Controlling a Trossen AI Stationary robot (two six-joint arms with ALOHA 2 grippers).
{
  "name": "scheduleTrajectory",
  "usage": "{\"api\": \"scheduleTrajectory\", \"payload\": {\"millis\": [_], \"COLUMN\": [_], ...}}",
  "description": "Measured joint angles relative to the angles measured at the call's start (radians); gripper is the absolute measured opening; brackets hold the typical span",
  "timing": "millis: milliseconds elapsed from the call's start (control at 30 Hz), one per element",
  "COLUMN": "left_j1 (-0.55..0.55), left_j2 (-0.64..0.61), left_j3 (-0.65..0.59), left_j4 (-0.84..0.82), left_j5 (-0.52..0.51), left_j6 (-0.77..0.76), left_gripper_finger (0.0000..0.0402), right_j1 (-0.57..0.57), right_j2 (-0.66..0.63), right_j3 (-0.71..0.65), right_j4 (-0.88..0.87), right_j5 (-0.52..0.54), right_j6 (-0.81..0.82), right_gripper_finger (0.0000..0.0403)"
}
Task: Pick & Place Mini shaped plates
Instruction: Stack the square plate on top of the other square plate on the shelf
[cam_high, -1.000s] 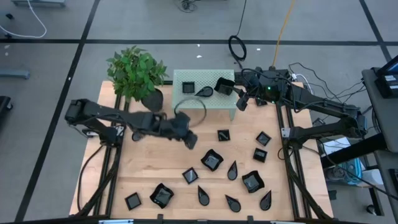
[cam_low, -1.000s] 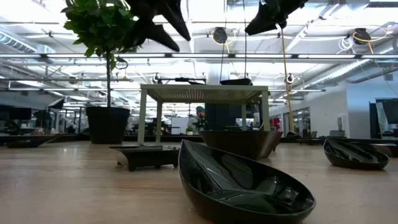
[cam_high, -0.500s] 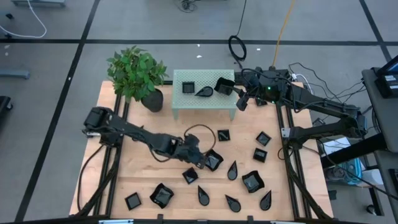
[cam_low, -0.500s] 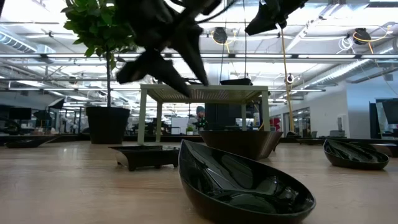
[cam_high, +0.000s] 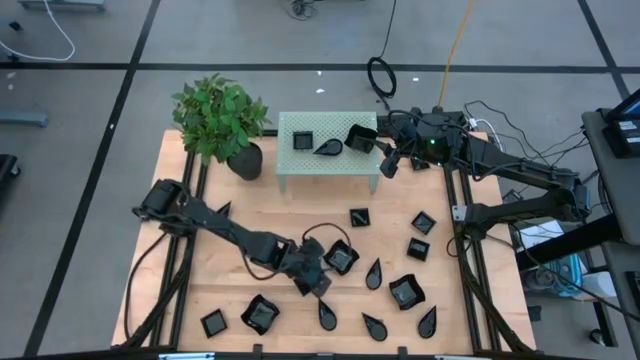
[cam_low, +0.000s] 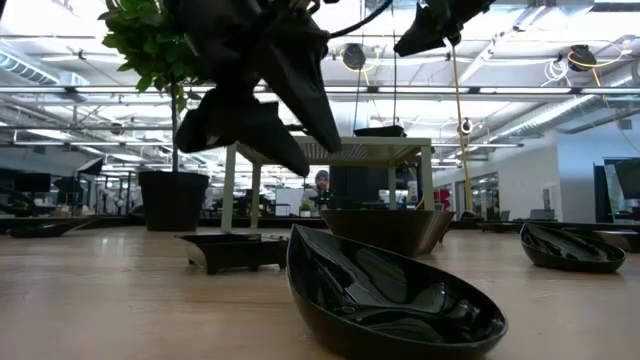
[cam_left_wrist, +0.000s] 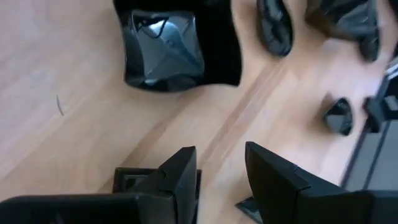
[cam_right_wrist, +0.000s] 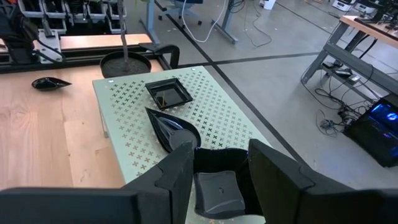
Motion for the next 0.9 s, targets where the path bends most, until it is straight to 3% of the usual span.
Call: {"api": "scheduleTrajectory", "payload": {"millis": [467, 733, 900], "left_j1": [-0.040, -0.047, -0.065], "left_j2": [0.109, 0.045, -0.015], "left_j3": [0.000, 0.001, 0.001], "left_j4": [0.062, 0.020, -0.125], "left_j5": [-0.051, -0.060, -0.063], "left_j6": [0.065, 0.092, 0.098], "left_gripper_finger": [0.0141, 0.0141, 0.0141], "right_j1": [0.000, 0.000, 0.000], "right_j2": [0.000, 0.000, 0.000], "right_j3": [0.000, 0.000, 0.000], "right_j4": [0.000, 0.000, 0.000], "right_j5": [0.000, 0.000, 0.000], "right_j6": [0.000, 0.000, 0.000], "right_gripper_finger": [0.0142, 0.0142, 0.0142]}}
